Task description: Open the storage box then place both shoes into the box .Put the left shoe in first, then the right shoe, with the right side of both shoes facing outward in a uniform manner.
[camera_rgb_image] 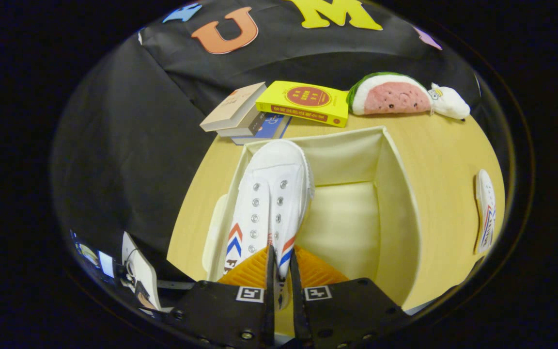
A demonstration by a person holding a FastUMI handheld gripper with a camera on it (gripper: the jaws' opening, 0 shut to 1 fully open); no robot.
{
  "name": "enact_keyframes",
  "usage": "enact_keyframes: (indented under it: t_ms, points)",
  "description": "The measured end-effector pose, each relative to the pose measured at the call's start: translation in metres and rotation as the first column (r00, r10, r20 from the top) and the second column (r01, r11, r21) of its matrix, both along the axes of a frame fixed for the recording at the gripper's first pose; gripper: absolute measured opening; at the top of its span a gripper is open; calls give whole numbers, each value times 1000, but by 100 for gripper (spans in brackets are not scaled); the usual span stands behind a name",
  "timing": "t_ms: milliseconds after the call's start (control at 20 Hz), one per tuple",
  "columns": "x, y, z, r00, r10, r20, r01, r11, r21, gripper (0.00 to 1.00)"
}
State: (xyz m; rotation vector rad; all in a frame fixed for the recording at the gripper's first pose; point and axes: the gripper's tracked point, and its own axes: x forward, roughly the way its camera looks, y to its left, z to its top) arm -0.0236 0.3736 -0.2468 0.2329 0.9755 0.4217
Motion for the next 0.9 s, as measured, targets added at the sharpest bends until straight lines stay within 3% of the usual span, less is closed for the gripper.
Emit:
enact_keyframes:
  t_ms: [200, 450, 700, 900]
  points:
    - [0, -3, 0, 1000, 18, -11, -18, 1000, 14, 83]
    - [8, -39, 50, 981, 33, 192, -39, 999, 25, 84]
    - [18, -125, 106, 905, 32, 425, -18, 999, -36, 85]
    - [18, -205, 131, 852, 4, 523, 33, 998, -61, 84]
